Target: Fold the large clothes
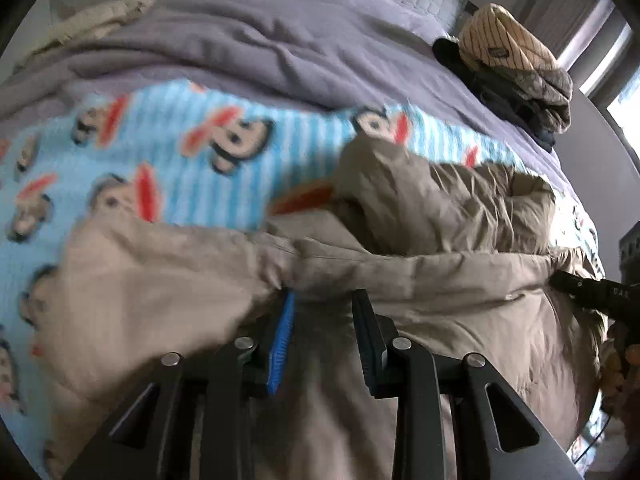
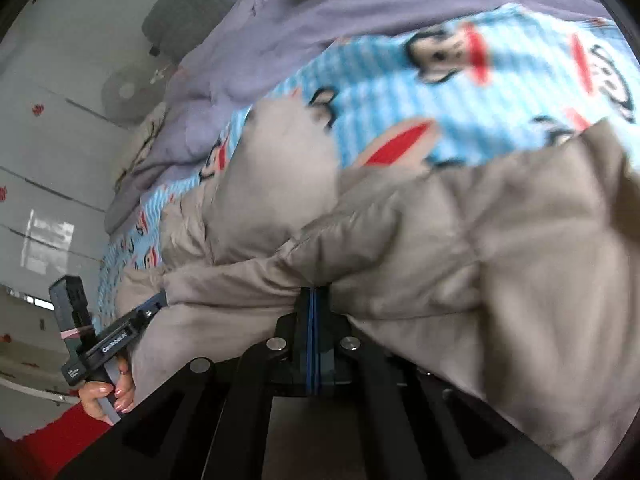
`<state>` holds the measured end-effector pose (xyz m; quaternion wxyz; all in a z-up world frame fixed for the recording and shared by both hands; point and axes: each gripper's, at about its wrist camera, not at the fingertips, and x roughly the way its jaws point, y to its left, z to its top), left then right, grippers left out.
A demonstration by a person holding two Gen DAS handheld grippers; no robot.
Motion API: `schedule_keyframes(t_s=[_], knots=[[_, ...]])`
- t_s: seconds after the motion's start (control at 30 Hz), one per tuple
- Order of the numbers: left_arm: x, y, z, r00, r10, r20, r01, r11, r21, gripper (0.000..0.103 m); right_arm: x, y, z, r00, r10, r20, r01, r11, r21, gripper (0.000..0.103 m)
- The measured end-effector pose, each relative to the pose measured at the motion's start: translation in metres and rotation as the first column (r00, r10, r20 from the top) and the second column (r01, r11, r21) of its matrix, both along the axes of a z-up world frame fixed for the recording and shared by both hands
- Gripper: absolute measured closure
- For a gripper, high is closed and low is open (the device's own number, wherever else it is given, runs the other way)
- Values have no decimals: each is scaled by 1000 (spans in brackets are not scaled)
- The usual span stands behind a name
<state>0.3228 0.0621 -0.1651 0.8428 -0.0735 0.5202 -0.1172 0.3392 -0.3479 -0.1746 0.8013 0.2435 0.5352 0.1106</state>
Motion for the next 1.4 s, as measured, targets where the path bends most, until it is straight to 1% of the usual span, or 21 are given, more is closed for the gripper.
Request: schedule_keyframes(t_s=[0.07,0.13,0.2,0.27,0.33,0.4,0.47,0.57,0.6,0.67,0.73,0.77,0.83,0.87,0.93,0.97,1.0,1.13,1.23,1.37,1.4], knots=[[0,15,7,999,23,23,-24,999,36,70,-2,-28,7,999,-53,2,53,998,-44,103],[4,35,3,998,69,12,-69,995,66,70,-6,-52,7,993,-118,-13,117,990,-80,103],[9,55,-13,992,124,-30,-123,991,46,70,-10,-70,2,983,-184,-26,180,978,-109,103],[14,63,-25,987,152,-49,-151,988,31,70,-13,-87,-7,968,-249,-44,244,964,-102,103],[21,63,-35,983,174,-57,-172,984,38,70,-14,-99,-24,949,-307,-72,302,951,-65,103],[30,63,-41,978,199,-70,-196,980,45,70,-11,-102,-37,936,-340,-85,339,940,-32,103],[34,65,-41,973,216,-85,-213,976,45,70,-8,-102,-41,928,-362,-92,361,932,-22,103],[33,74,-31,966,241,-89,-235,969,72,70,-5,-101,-33,922,-372,-108,370,928,-45,103],[31,79,-26,961,262,-83,-254,962,98,70,-6,-98,-26,920,-376,-112,371,927,-60,103],[26,90,-15,950,303,-82,-292,949,119,70,-7,-95,-17,915,-387,-118,379,922,-80,102],[20,102,-4,932,351,-96,-333,929,161,70,-16,-94,-2,909,-399,-119,388,916,-105,100],[17,106,0,930,354,-98,-335,927,168,70,-23,-92,5,910,-399,-115,386,915,-121,99],[5,106,13,936,339,-91,-320,931,177,70,-37,-86,22,918,-384,-98,368,917,-152,96],[-4,103,20,944,319,-91,-298,936,185,70,-42,-82,28,922,-377,-90,360,919,-163,92],[-23,92,30,956,275,-101,-251,946,204,70,-60,-70,43,930,-360,-75,342,921,-186,74],[-31,87,32,959,261,-109,-235,950,207,70,-67,-64,48,931,-357,-72,339,921,-192,56],[-41,81,34,962,245,-122,-217,954,206,70,-77,-59,54,932,-357,-64,338,919,-201,47],[-83,54,30,961,216,-175,-183,965,186,70,-122,-35,71,940,-336,-63,318,928,-196,47],[-119,28,23,963,172,-208,-130,970,203,70,-152,-19,73,945,-312,-99,291,939,-184,46],[-155,10,19,960,154,-232,-107,974,202,70,-182,-4,65,941,-300,-155,272,946,-175,39],[-164,7,18,957,159,-244,-111,973,200,64,-193,0,60,938,-298,-178,270,948,-170,38]])
